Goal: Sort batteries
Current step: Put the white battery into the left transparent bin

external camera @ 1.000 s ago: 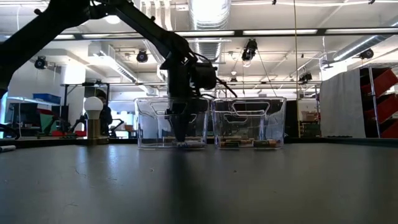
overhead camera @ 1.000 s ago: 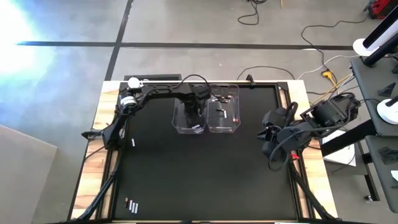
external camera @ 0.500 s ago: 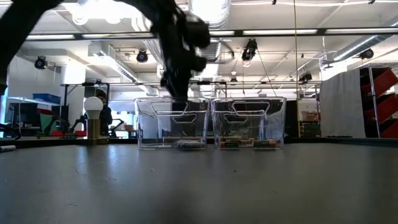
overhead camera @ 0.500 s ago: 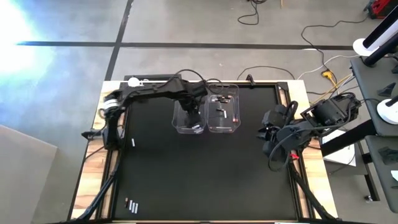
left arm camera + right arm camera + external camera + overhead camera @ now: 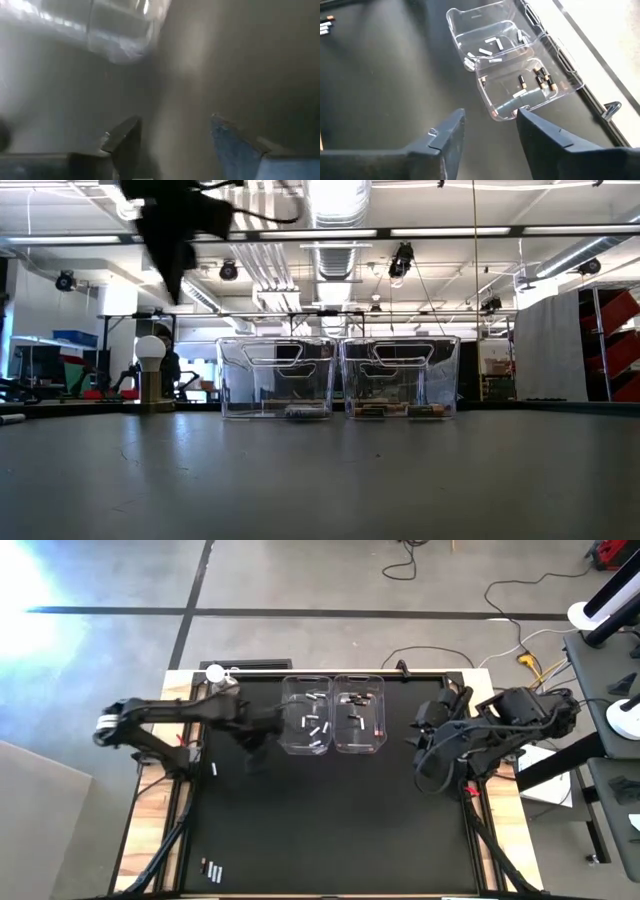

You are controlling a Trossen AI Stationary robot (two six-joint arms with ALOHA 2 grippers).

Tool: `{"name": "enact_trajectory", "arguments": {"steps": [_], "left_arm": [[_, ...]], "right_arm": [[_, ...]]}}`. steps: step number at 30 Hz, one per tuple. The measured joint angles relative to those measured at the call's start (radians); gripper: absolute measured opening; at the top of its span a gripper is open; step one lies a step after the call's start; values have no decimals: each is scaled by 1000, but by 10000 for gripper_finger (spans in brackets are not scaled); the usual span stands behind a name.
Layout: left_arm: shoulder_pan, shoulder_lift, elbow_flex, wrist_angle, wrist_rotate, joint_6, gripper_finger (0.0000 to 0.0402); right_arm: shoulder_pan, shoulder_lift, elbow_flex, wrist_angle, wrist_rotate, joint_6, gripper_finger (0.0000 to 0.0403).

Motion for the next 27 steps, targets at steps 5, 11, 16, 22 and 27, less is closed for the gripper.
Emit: {"name": "enact_trajectory", "arguments": {"steps": [5, 11, 16, 22, 27], "left_arm": [[-14, -178, -281, -4, 55, -141, 267], [0, -203, -556, 32, 57, -213, 305], [7, -133, -651, 109, 76, -192, 324], [70, -12, -669, 117, 78, -147, 333], [146, 95, -646, 101, 56, -124, 332]], "right_arm": [[3, 0, 0, 0, -1, 0, 198], [2, 7, 0, 1, -1, -2, 214], [2, 14, 0, 16, -2, 13, 222], [2, 24, 0, 51, -3, 58, 233], [2, 41, -1, 64, -8, 78, 242]]}}
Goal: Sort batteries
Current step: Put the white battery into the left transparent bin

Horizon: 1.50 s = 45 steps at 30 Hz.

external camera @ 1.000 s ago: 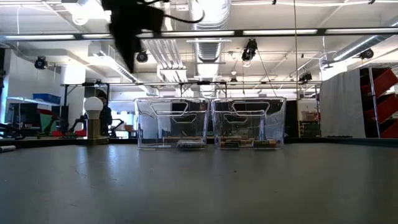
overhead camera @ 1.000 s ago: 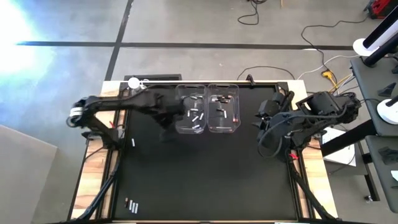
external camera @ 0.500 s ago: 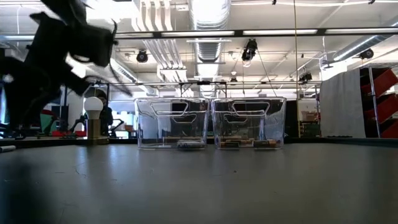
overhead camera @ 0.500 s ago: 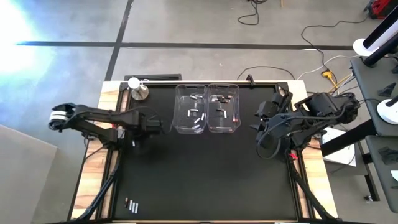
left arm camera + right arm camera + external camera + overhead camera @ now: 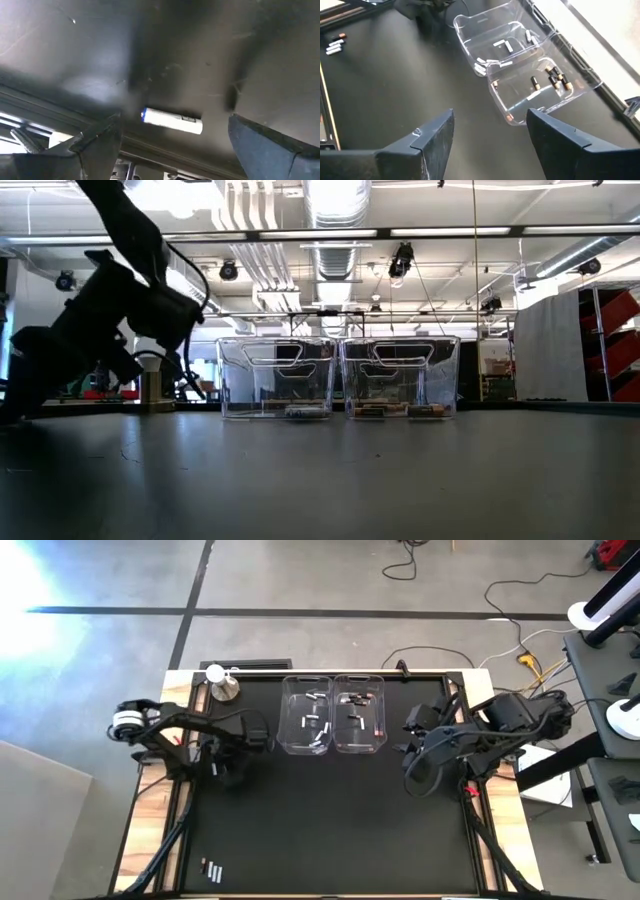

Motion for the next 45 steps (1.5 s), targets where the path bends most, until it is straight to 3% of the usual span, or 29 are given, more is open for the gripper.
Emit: {"name": "enact_trajectory", "arguments": {"steps": [4, 7, 9, 15, 27, 32, 40, 45], "left_arm": [[29, 62, 12, 1, 15, 44, 331], [30, 119, 11, -9, 106, 131, 327], [28, 159, 15, -15, 113, 154, 318], [11, 253, 37, -30, 41, 184, 278], [-39, 245, 34, -25, 26, 192, 222], [-70, 245, 33, -19, 27, 194, 165], [-146, 245, 32, -14, 15, 173, 29], [-189, 232, 34, -15, -10, 157, 13]], "right_arm": [[0, 19, 0, 11, -18, 11, 247], [0, 37, -1, 11, -27, 12, 249], [0, 49, -1, 11, -27, 11, 248], [0, 72, -1, 10, -27, -6, 239], [0, 76, -1, 6, -27, -37, 251], [0, 76, -1, 4, -27, -44, 249], [0, 76, -1, -73, -26, -45, 233], [0, 70, 10, -78, -26, -71, 236]]}}
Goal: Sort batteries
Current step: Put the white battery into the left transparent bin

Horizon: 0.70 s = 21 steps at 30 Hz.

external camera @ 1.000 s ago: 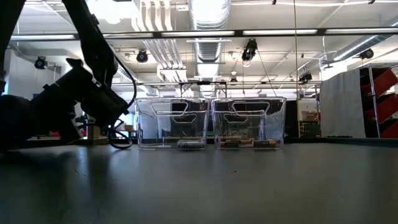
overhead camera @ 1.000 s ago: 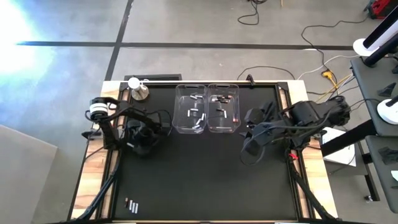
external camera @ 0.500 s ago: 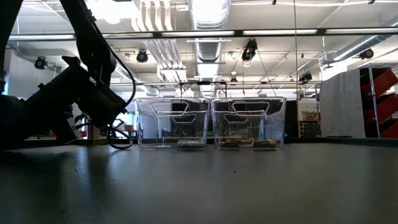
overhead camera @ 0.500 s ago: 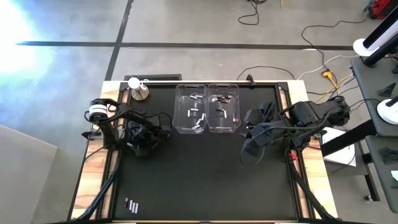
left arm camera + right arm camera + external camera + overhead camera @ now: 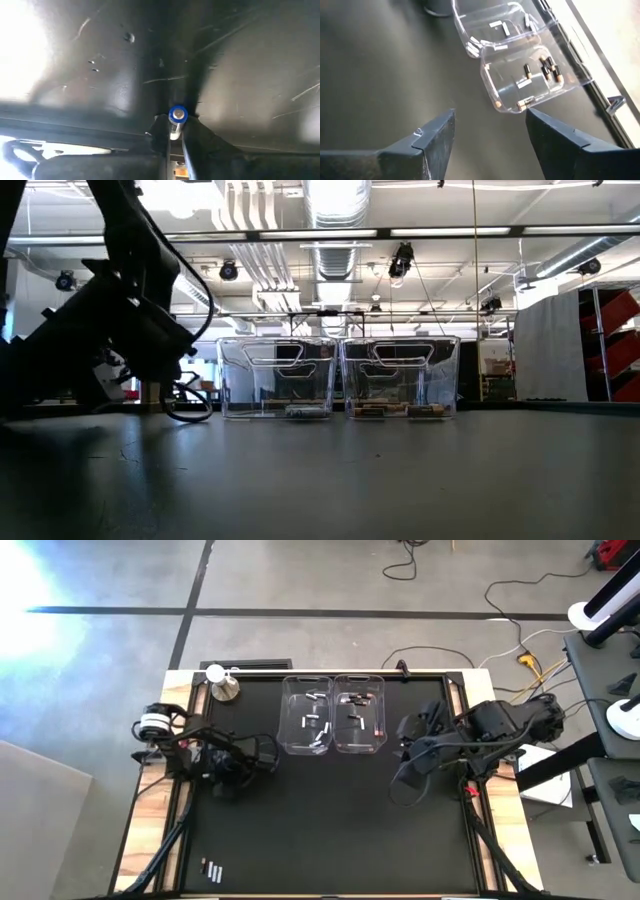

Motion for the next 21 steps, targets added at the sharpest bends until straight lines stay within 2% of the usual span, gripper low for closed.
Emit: {"name": "enact_trajectory", "arguments": {"steps": [3, 7, 10, 15, 18, 21], "left_arm": [[-43, -52, 7, 6, -35, -14, 10], [-112, -193, 48, -16, -98, -68, 6], [-145, -323, 92, -91, -101, -103, 5], [-157, -511, 205, -85, -82, -69, 4], [-131, -561, 290, -11, -93, -34, 4], [-57, -542, 372, 180, -101, 7, 3]], "right_arm": [[0, -5, 34, 0, 0, -7, 240], [0, -10, 105, 1, 0, -13, 244], [0, -17, 157, 1, 0, -23, 243], [0, -22, 227, 1, 0, -18, 234], [0, -24, 254, 1, 0, -16, 229], [-4, -28, 260, 1, 13, -44, 229]]}}
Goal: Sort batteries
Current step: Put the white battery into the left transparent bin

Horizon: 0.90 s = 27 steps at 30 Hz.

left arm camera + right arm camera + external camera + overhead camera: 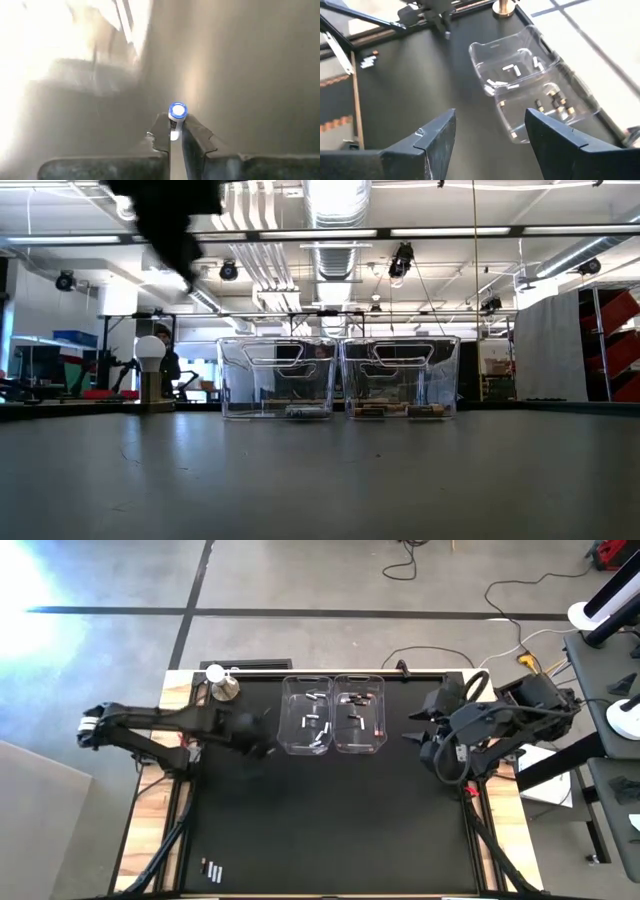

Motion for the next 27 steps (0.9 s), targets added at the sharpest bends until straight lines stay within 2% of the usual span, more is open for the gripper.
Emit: {"name": "enact_trajectory", "arguments": {"steps": [3, 5, 9, 13, 16, 19, 27], "left_arm": [[104, 106, 114, 146, -1, 38, 3], [172, 208, 218, 161, -2, 75, 3], [267, 427, 447, 112, -3, 176, 3], [301, 609, 611, -13, -4, 292, 3], [319, 697, 646, -70, 1, 373, 3], [351, 754, 642, -59, 16, 437, 3], [404, 887, 638, -43, 50, 487, 3]], "right_arm": [[-15, 0, 0, 0, 28, -51, 232], [-29, 0, -1, 0, 32, -73, 235], [-44, 0, -1, 0, 26, -80, 239], [-41, 0, -1, 0, -17, -32, 240], [-41, -3, -1, 0, -119, 28, 235], [-35, -4, -1, 0, -186, 93, 228], [1, -4, -3, 0, -191, 113, 229]]}}
